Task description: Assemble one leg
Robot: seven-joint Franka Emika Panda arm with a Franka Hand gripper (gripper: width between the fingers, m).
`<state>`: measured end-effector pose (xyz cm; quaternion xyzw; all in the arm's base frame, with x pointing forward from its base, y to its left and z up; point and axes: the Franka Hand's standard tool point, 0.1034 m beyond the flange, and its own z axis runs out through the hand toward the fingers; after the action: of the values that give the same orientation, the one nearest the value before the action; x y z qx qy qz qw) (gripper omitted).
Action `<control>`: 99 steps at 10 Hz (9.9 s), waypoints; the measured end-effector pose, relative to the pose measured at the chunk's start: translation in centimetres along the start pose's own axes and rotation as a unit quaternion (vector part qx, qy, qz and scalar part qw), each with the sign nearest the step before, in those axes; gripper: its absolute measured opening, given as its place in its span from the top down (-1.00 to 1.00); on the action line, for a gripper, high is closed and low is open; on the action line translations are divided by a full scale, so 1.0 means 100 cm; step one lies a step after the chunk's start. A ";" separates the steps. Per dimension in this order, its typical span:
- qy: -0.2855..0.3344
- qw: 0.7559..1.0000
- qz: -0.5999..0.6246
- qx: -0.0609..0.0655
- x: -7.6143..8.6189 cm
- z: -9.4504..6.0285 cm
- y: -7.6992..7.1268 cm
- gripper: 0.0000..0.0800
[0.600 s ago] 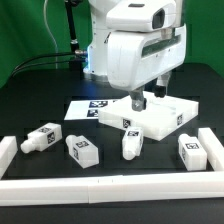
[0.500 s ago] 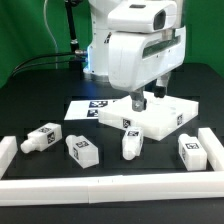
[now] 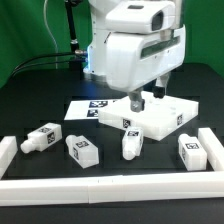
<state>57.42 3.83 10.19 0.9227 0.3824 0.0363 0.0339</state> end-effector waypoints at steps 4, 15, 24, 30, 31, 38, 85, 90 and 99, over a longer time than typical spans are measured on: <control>-0.015 0.993 0.104 0.052 -0.008 0.008 0.007 -0.62; -0.043 0.913 0.398 0.076 -0.023 0.019 0.008 -0.62; -0.058 0.896 0.433 0.082 -0.035 0.080 -0.018 -0.62; -0.049 0.900 0.427 0.078 -0.034 0.086 -0.020 0.30; -0.048 0.902 0.422 0.078 -0.033 0.085 -0.019 0.30; -0.036 0.942 0.325 0.080 -0.079 0.017 0.033 0.29; -0.010 0.904 0.421 0.066 -0.026 0.020 0.023 -0.62; 0.010 0.885 0.460 0.064 0.019 0.038 -0.012 -0.62; 0.026 0.886 0.460 0.060 0.047 0.070 -0.044 -0.62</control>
Offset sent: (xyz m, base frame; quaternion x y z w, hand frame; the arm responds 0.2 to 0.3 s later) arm 0.0000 0.0000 0.0000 0.0000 0.0000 0.0000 1.0000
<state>58.35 10.02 3.01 0.9940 -0.0827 0.0483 -0.0520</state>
